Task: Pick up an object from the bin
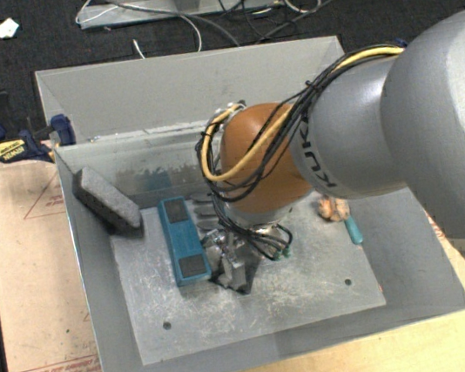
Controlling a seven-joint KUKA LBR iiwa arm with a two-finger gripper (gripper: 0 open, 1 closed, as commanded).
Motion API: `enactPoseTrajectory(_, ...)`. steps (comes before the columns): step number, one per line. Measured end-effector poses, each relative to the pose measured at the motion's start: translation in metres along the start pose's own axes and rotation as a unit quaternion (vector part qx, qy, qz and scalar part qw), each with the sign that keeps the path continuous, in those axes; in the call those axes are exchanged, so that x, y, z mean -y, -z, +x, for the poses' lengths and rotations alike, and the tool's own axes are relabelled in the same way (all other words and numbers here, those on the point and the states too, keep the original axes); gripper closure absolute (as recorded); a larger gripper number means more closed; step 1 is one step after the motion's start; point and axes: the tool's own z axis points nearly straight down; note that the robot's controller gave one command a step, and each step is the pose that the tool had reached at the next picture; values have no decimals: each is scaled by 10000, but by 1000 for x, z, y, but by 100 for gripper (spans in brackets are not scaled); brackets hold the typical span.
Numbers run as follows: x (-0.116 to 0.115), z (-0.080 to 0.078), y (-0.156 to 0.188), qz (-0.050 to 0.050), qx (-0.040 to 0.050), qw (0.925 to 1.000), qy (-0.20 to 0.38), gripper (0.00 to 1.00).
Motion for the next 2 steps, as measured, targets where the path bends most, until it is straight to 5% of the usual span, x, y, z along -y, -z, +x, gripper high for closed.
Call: enactPoseTrajectory(2, 4, 16, 163, -10, -35, 9998, 183, 100)
